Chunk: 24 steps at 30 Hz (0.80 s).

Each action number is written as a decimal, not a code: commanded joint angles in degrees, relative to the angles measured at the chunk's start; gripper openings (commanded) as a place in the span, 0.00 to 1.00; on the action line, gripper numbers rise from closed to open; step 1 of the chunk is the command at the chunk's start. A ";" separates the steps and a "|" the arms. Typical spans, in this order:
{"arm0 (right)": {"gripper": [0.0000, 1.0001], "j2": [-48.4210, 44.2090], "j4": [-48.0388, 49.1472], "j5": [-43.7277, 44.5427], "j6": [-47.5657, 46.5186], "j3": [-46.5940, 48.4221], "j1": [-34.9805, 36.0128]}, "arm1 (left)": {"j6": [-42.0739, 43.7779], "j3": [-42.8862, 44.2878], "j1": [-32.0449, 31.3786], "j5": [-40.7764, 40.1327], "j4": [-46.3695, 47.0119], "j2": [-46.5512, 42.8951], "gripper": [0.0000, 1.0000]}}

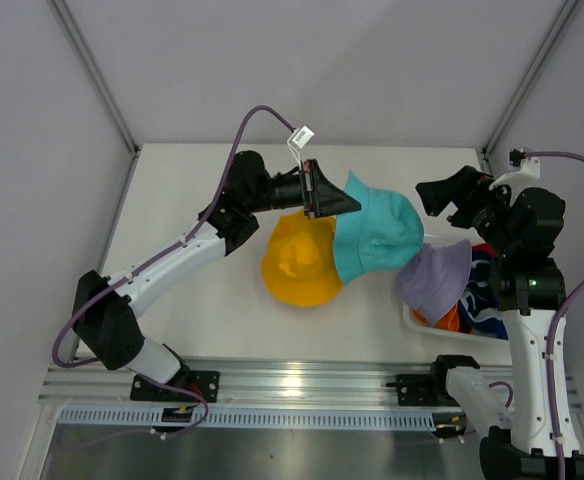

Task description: Stack the hats

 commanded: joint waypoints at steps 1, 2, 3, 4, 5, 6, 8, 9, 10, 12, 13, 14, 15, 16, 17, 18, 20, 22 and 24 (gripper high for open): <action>1.00 0.68 8.58 -5.67 3.51 -1.97 -0.17 | -2.81 -2.13 2.07 4.19 4.36 -2.45 0.01; 1.00 1.03 8.85 -6.37 4.13 -2.41 -0.17 | -2.02 -2.22 2.08 4.10 3.48 -3.15 0.01; 1.00 1.38 9.20 -7.16 5.09 -2.94 -0.17 | -1.23 -2.74 1.99 3.84 2.43 -3.59 0.01; 1.00 2.00 9.72 -8.03 5.54 -3.64 -0.17 | 0.09 -3.27 2.07 3.58 1.90 -4.03 0.01; 1.00 2.09 9.81 -9.09 5.98 -3.91 -0.09 | 0.80 -3.89 2.25 2.45 1.28 -4.73 0.01; 1.00 2.18 9.82 -9.10 6.85 -4.17 0.09 | 2.54 -4.50 2.51 1.82 -0.38 -5.18 0.01; 0.99 1.83 10.17 -9.19 7.12 -5.05 0.27 | 4.22 -5.56 3.13 0.42 -2.41 -5.97 0.01; 1.00 1.65 10.17 -9.01 7.21 -5.32 0.27 | 5.10 -6.26 4.00 -0.02 -3.55 -7.02 0.01; 0.99 1.39 10.25 -9.10 7.21 -5.58 0.35 | 6.33 -7.40 4.44 -0.55 -5.04 -7.72 0.01; 0.99 1.21 10.17 -9.27 7.21 -6.20 0.44 | 7.22 -8.37 6.19 -2.22 -6.36 -10.17 0.01; 1.00 1.30 10.17 -9.53 7.21 -6.46 0.53 | 8.09 -9.51 6.90 -2.57 -6.98 -10.89 0.01; 0.99 1.39 10.25 -9.71 7.39 -6.72 0.70 | 8.62 -9.69 7.52 -3.10 -8.99 -11.68 0.01; 0.99 1.56 10.34 -9.80 7.56 -7.16 0.88 | 9.23 -9.95 8.83 -4.41 -10.23 -12.99 0.01; 1.00 1.65 10.60 -9.98 7.65 -7.25 0.97 | 10.72 -10.30 9.37 -5.20 -11.63 -13.53 0.01; 1.00 1.83 10.78 -10.15 7.74 -7.51 1.32 | 11.34 -10.31 9.98 -6.08 -13.04 -14.14 0.01; 0.99 2.09 10.87 -10.15 7.74 -7.60 1.32 | 11.96 -10.57 10.86 -7.83 -15.75 -14.49 0.01; 1.00 2.53 11.22 -9.98 7.30 -7.52 1.32 | 14.07 -11.88 11.57 -9.34 -18.14 -15.37 0.01; 1.00 3.14 10.79 -8.67 6.42 -7.08 3.43 | 15.04 -13.46 12.71 -9.87 -19.98 -15.99 0.01; 0.99 3.50 10.61 -8.57 5.90 -6.73 4.04 | 14.78 -17.94 14.11 -9.00 -19.21 -17.39 0.01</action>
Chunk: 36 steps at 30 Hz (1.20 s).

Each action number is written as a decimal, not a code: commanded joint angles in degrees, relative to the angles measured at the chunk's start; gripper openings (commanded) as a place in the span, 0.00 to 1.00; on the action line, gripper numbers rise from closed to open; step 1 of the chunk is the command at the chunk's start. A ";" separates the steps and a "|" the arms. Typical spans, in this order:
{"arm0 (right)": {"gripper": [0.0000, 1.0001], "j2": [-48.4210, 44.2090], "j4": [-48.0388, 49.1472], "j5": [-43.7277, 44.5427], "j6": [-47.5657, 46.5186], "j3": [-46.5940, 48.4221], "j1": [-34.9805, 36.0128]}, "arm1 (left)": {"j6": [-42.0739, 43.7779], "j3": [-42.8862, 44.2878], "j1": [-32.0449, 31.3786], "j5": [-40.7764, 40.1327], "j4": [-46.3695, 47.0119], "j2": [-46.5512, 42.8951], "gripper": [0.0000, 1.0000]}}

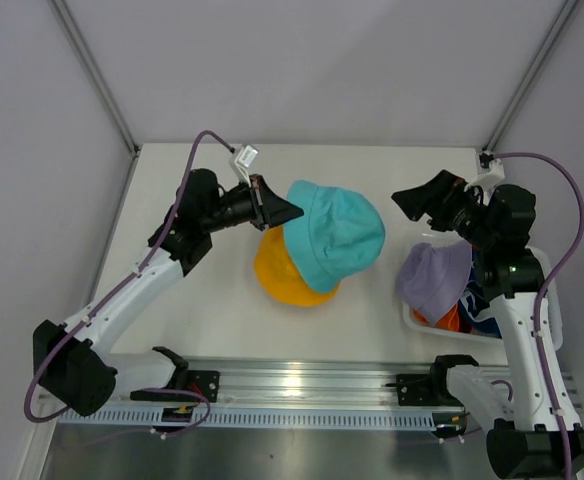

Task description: Stack the hats

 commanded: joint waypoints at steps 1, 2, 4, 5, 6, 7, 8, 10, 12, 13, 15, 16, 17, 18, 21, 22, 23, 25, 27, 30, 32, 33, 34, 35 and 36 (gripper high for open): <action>1.00 0.76 2.26 0.17 -1.10 0.97 1.20 | 2.45 -5.51 2.31 -0.65 -1.20 -3.36 0.01; 1.00 0.94 2.43 0.26 -1.01 0.71 1.47 | 2.10 -8.83 2.75 -0.20 -0.31 -4.24 0.01; 0.99 1.81 2.87 0.78 -0.23 0.27 2.34 | 2.09 -11.83 3.72 0.59 1.62 -5.74 0.02; 0.99 2.17 3.05 0.79 0.13 -0.34 2.70 | 2.44 -12.55 4.07 0.68 1.72 -7.14 0.02; 1.00 2.61 3.22 0.79 0.39 -0.61 2.96 | 3.32 -13.77 4.77 0.51 1.46 -7.67 0.02; 0.99 3.22 3.75 0.87 1.18 -0.96 3.66 | 3.41 -14.66 5.21 0.42 0.84 -8.29 0.02; 0.99 3.58 4.27 0.79 1.53 -1.75 4.10 | 3.33 -15.62 5.91 0.42 0.84 -8.73 0.02; 1.00 4.19 6.03 0.53 2.24 -2.45 5.59 | 0.96 -18.25 8.46 0.33 1.27 -9.52 0.03; 1.00 4.90 6.65 0.61 2.24 -2.72 6.82 | -3.32 -20.19 11.35 1.03 3.38 -9.53 0.03; 1.00 5.25 6.74 0.96 2.06 -2.55 8.05 | -4.92 -21.25 12.07 1.38 4.34 -9.35 0.03; 1.00 5.95 6.30 1.83 0.75 -2.11 9.20 | -7.99 -22.57 13.65 1.65 6.81 -9.09 0.02; 0.99 6.04 5.87 2.28 0.40 -1.76 9.64 | -8.62 -22.84 13.92 1.12 6.81 -9.35 0.02; 0.99 6.21 5.51 2.72 -0.48 -1.49 10.43 | -8.89 -23.80 14.09 0.34 6.55 -9.61 0.02; 0.99 6.22 5.16 3.07 -0.83 -1.32 10.69 | -9.15 -24.33 14.27 -1.06 6.55 -9.96 0.03; 0.99 6.04 4.45 3.78 -1.54 -1.23 10.87 | -10.55 -27.49 14.44 -1.69 7.77 -11.11 0.03; 1.00 6.04 4.63 3.51 -1.63 -1.31 10.96 | -11.26 -28.28 14.45 -1.87 8.30 -11.19 0.03; 0.99 6.21 4.80 3.25 -1.63 -1.40 11.05 | -12.74 -30.64 14.53 -2.04 8.83 -11.28 0.03; 0.99 6.83 5.42 1.94 -1.80 -1.49 11.31 | -14.07 -33.45 14.62 -3.79 10.15 -11.11 0.03; 1.00 7.79 5.86 1.41 -1.98 -1.58 12.19 | -15.91 -36.62 14.88 -4.68 11.90 -10.84 0.02; 0.99 8.94 7.17 1.93 -2.16 -2.02 14.03 | -16.80 -38.74 15.24 -4.95 12.88 -10.76 0.02; 0.99 10.43 7.97 3.33 -2.07 -3.42 15.09 | -16.54 -39.10 15.32 -5.39 12.35 -11.45 0.02; 0.99 11.13 8.67 5.42 -1.89 -3.95 15.53 | -16.36 -39.53 15.41 -5.21 12.35 -11.72 0.02; 1.00 12.62 9.20 6.40 -0.59 -4.56 15.88 | -16.19 -39.71 15.41 -5.21 12.09 -11.98 0.02; 0.99 13.24 9.90 7.20 0.56 -6.05 15.88 | -15.84 -39.45 15.50 -5.12 11.74 -12.33 0.03; 1.00 13.86 11.30 8.94 1.79 -6.84 15.80 | -15.57 -39.19 15.50 -5.12 11.13 -12.69 0.03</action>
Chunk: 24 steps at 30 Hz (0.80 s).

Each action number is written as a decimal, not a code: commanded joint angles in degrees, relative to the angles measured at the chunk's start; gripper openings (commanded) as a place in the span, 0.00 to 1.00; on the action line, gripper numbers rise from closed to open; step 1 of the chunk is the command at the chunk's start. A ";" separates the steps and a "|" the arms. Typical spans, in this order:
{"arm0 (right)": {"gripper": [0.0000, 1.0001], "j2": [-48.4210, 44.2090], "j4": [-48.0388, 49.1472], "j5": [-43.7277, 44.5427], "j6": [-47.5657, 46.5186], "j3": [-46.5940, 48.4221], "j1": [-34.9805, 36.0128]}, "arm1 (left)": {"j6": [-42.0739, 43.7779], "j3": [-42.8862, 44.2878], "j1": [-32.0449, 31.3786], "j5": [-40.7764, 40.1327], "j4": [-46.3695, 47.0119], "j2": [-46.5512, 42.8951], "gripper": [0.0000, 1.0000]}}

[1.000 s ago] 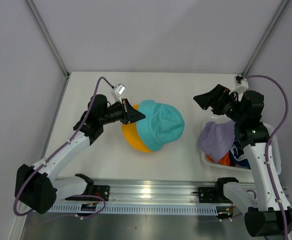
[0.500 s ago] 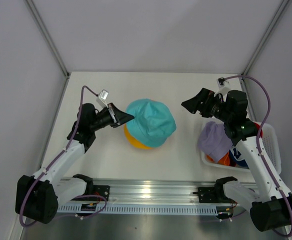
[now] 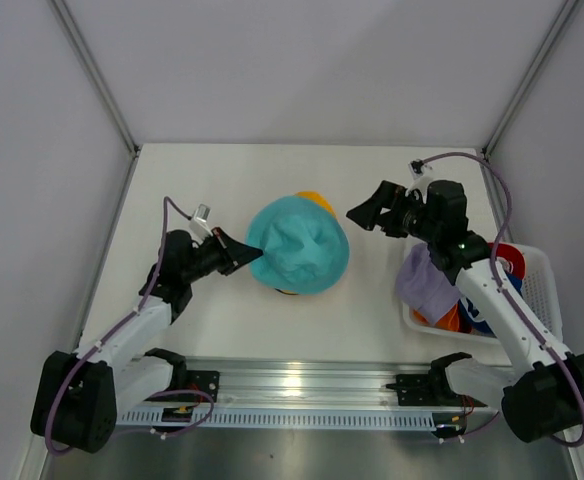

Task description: Stack the hats

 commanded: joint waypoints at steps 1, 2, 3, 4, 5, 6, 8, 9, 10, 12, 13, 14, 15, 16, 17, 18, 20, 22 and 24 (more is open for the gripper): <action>1.00 2.54 5.19 4.92 4.45 -3.13 0.19 | 1.28 -0.57 0.62 -1.82 -3.69 -0.73 0.03; 1.00 3.68 6.24 4.74 5.44 -4.53 0.01 | 1.89 -0.13 0.62 -1.73 -4.92 -0.73 0.03; 1.00 4.21 8.95 3.79 6.23 -5.33 -0.07 | 2.07 0.05 0.62 -1.56 -5.63 -0.30 0.03; 1.00 4.65 10.63 2.82 6.76 -6.12 -0.08 | 2.16 0.14 0.70 -1.56 -6.16 0.14 0.02; 1.00 5.61 11.95 1.94 7.20 -7.00 0.01 | 2.16 0.14 0.70 -1.56 -6.16 0.41 0.03; 0.99 6.23 16.14 0.10 7.12 -8.31 0.10 | 2.07 0.05 0.70 -1.21 -6.08 0.84 0.02; 0.99 7.63 18.28 -1.84 5.89 -8.85 0.01 | 1.38 0.05 0.70 -0.51 -5.46 2.07 0.02; 0.99 8.95 19.77 -3.76 5.36 -8.94 0.10 | 1.20 0.14 0.70 0.28 -5.20 2.51 0.02; 0.99 9.57 20.39 -4.83 4.84 -8.68 0.01 | 1.02 0.75 0.70 0.72 -5.37 3.30 0.02; 0.98 10.71 23.99 -7.38 4.83 -8.76 -0.25 | 1.28 2.59 0.70 1.69 -6.59 4.19 0.02; 0.96 10.98 25.57 -8.26 5.27 -9.11 -0.25 | 1.54 2.95 0.70 1.78 -7.12 4.54 0.02; 0.95 11.33 27.94 -9.05 5.79 -9.20 -0.34 | 2.33 4.17 0.70 1.78 -7.74 4.54 0.02; 0.95 12.12 28.39 -8.62 6.93 -9.12 -0.34 | 2.60 4.44 0.70 1.52 -8.96 4.54 0.02; 0.95 12.73 28.22 -8.36 7.46 -8.77 -0.34 | 2.86 4.88 0.70 1.26 -9.41 4.63 0.02; 0.95 13.44 28.48 -9.40 7.81 -8.77 -0.43 | 3.39 5.23 0.70 1.08 -9.68 5.06 0.02; 0.94 14.05 28.92 -9.93 7.99 -8.77 -0.43 | 3.48 6.20 0.70 0.99 -9.85 5.24 0.02; 0.91 15.90 29.71 -12.20 8.96 -9.46 -0.43 | 3.48 6.99 0.70 0.90 -9.94 6.29 0.02; 0.85 17.21 29.63 -13.80 9.49 -9.64 -0.51 | 3.13 7.35 0.70 0.73 -9.77 6.65 0.02; 0.84 17.57 29.02 -14.68 9.49 -10.26 -0.43 | 2.69 7.26 0.70 0.55 -9.42 6.48 0.02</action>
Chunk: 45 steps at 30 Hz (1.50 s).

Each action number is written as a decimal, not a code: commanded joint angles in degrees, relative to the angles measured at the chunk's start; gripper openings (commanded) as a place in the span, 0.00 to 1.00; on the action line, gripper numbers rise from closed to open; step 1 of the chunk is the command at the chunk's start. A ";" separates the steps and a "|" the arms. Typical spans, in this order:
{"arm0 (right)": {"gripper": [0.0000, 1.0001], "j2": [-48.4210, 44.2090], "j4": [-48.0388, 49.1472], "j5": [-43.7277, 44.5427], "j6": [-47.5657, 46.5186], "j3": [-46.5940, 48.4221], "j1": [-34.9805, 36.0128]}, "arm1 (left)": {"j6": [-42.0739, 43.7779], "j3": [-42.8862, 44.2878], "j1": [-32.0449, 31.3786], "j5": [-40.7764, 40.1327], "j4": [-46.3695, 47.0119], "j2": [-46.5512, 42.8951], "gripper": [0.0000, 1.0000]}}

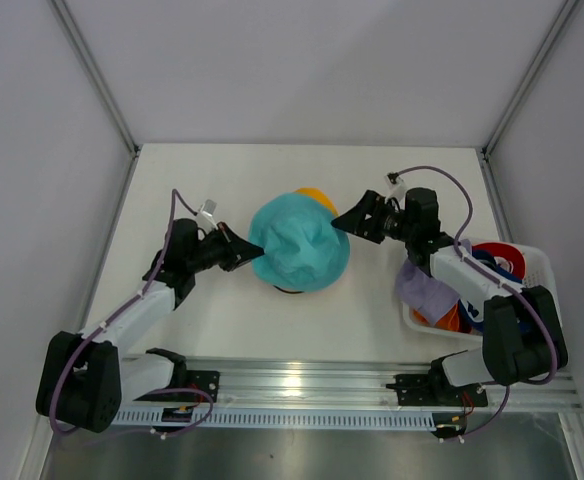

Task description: Stack the hats

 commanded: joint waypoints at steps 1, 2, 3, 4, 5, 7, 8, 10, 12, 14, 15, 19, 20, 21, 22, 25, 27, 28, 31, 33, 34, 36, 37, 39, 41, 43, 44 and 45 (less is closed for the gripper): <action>0.83 0.59 2.90 -3.86 0.66 -1.06 -0.23 | 1.51 1.21 0.55 -1.04 -2.42 0.33 0.02; 0.82 0.33 2.72 -4.04 0.66 -1.76 -0.23 | 1.51 1.12 0.55 -1.31 -2.59 0.07 0.02; 0.82 0.15 2.37 -4.21 0.66 -2.11 -0.32 | 1.60 1.20 0.55 -1.48 -2.86 -0.45 0.02; 0.80 -0.11 1.93 -4.48 0.48 -2.38 -0.32 | 1.86 1.20 0.55 -1.66 -3.12 -0.72 0.02; 0.78 -0.64 0.88 -4.83 0.31 -2.46 -0.40 | 1.86 1.12 0.55 -1.75 -3.47 -0.90 0.02; 0.72 -1.25 -0.70 -5.01 0.13 -3.08 -0.32 | 1.95 1.47 0.55 -1.75 -3.82 -1.25 0.02; 0.70 -1.95 -1.93 -5.18 0.30 -3.34 -0.49 | 1.95 1.55 0.55 -1.75 -3.91 -1.34 0.02; 0.60 -2.75 -2.55 -5.88 0.74 -4.05 -0.49 | 1.69 1.73 0.55 -1.66 -3.91 -1.51 0.02; 0.51 -3.62 -3.43 -6.50 1.71 -4.31 -0.58 | 1.60 1.73 0.55 -1.75 -4.18 -1.69 0.02; 0.32 -4.33 -4.92 -5.98 1.89 -4.31 -0.58 | 1.42 2.86 0.55 -1.92 -5.31 -2.22 0.02; 0.24 -4.85 -5.89 -5.45 2.15 -4.14 -0.58 | 1.33 3.31 0.55 -1.92 -5.93 -2.48 0.02; 0.00 -6.96 -10.19 -4.48 4.61 -3.17 -1.11 | 1.59 7.52 0.55 -2.89 -12.93 -5.55 0.02; 0.00 -7.67 -12.46 -4.22 5.05 -2.12 -1.11 | 1.86 8.23 0.55 -3.33 -14.53 -6.86 0.03; 0.00 -8.37 -13.44 -3.87 5.23 -1.33 -1.20 | 2.12 9.63 0.55 -3.68 -15.85 -7.57 0.03; 0.00 -9.85 -17.72 -2.82 5.66 -0.63 -1.11 | 2.38 10.95 0.55 -3.94 -18.22 -8.01 0.04; 0.00 -12.67 -22.13 -0.89 7.24 3.15 -1.37 | 1.78 13.42 0.55 -2.90 -20.52 -9.07 0.04; 0.00 -13.64 -23.21 -0.17 8.39 5.35 -1.37 | 0.99 14.47 0.55 -2.45 -20.79 -9.42 0.04; 0.00 -14.08 -23.64 0.09 9.00 5.88 -1.55 | -0.06 14.82 0.55 -2.37 -20.79 -9.42 0.04; 0.00 -14.35 -24.78 0.36 12.34 7.64 -1.98 | -1.47 15.70 0.55 -3.51 -21.67 -9.16 0.04; 0.00 -13.65 -25.40 0.27 13.84 8.43 -2.16 | -2.00 15.79 0.55 -3.51 -21.14 -8.64 0.04; 0.00 -13.39 -26.36 0.27 14.10 9.48 -2.25 | -2.53 15.62 0.55 -3.42 -20.71 -8.02 0.05; 0.00 -12.68 -26.64 0.09 14.80 10.01 -2.78 | -3.93 15.18 0.55 -2.37 -18.69 -6.97 0.05; 0.00 -12.33 -26.81 0.44 14.81 9.93 -2.95 | -4.38 15.09 0.55 -2.10 -17.98 -5.75 0.05; 0.00 -11.20 -27.95 1.67 13.76 9.67 -3.13 | -4.99 14.57 0.55 -1.92 -16.49 -4.51 0.04; 0.00 -10.31 -28.22 2.03 12.88 8.53 -3.22 | -5.17 14.48 0.55 -2.10 -15.96 -3.28 0.04; 0.00 -9.35 -26.04 1.59 12.17 7.47 -3.13 | -5.17 13.69 0.55 -2.45 -15.08 -2.92 0.04; 0.00 -9.26 -25.41 1.67 12.00 6.25 -3.13 | -5.26 13.42 0.55 -2.54 -14.38 -2.92 0.04; 0.00 -9.17 -24.88 1.93 11.73 5.71 -3.04 | -5.43 12.03 0.55 -2.63 -13.68 -2.83 0.04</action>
